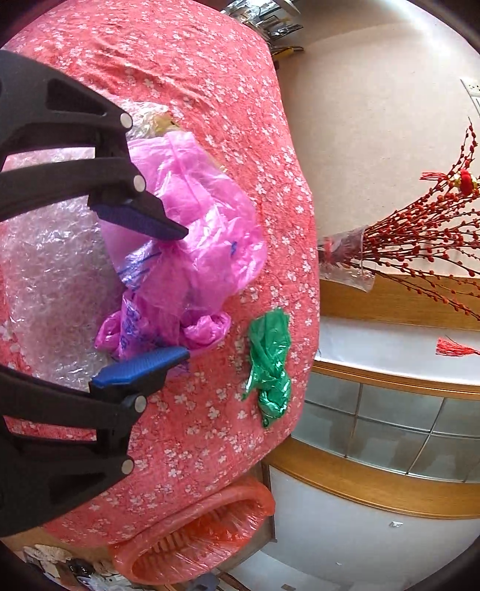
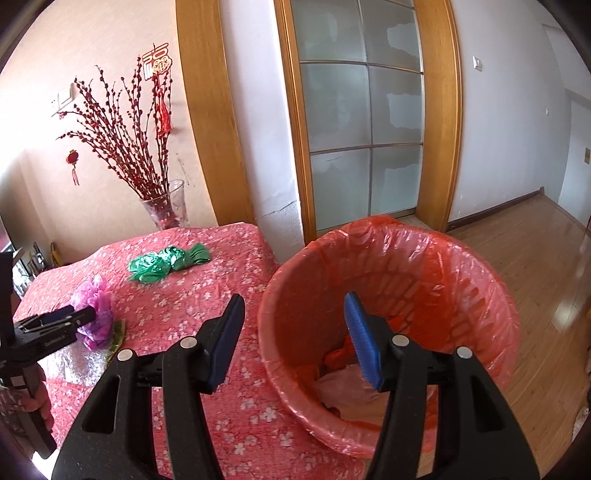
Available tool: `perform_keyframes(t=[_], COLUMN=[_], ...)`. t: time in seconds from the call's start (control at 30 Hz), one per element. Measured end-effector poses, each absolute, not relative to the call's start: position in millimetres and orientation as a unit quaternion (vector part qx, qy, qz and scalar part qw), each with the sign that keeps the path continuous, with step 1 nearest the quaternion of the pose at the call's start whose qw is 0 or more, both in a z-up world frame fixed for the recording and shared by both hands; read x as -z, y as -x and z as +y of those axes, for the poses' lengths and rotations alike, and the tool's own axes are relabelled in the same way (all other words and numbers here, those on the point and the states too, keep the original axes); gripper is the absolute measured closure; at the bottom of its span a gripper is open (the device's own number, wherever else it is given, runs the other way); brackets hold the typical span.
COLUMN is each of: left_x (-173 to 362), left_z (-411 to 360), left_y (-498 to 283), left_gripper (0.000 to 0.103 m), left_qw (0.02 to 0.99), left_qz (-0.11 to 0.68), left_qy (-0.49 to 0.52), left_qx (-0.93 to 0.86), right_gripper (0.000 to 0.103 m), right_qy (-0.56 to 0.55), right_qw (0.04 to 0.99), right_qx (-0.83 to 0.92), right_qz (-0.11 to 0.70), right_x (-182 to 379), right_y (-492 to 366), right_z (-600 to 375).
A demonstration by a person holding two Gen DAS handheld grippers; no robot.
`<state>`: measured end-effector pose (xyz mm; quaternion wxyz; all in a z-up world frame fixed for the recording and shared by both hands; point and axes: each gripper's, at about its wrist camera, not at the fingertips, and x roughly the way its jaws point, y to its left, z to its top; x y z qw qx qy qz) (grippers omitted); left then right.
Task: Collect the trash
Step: 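Lower the left tool onto the pink plastic bag and grasp it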
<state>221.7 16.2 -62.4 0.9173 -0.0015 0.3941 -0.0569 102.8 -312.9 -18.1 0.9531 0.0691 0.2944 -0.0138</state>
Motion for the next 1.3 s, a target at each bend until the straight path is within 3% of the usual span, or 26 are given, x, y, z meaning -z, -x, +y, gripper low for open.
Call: perform_keyframes(t=[0.23,0.43,0.5,0.77,1.3], left_x=[63,69,71,60,14], left_z=[30,33,35,43,99], left_y=[-217,-216,-217,-210,-194], left_gripper=[0.043,0.052,0.063,0.090,0.092], left_qw=[0.915,0.911,0.909,0.915,0.939], left_qz=[0.399,0.406,0.408,0.390,0.326], left_qy=[0.027,0.035,0.042,0.065,0.096], left_qx=[0.060,0.068,0.072,0.088,0.056], right_gripper=[0.046,0.046,0.046,0.046,0.046], right_qy=[-0.076,-0.081,-0.082,-0.073,-0.046], right_qw=[0.950,0.949,0.948,0.949,0.943], right_qx=[0.005,-0.003,-0.006,-0.023,-0.107], right_qz=[0.302,0.305,0.306,0.306,0.312], right_x=[22,23,23,19,15], right_y=[-104,-106,-106,-107,-117], right_z=[-310,-308,-306,-292,-218])
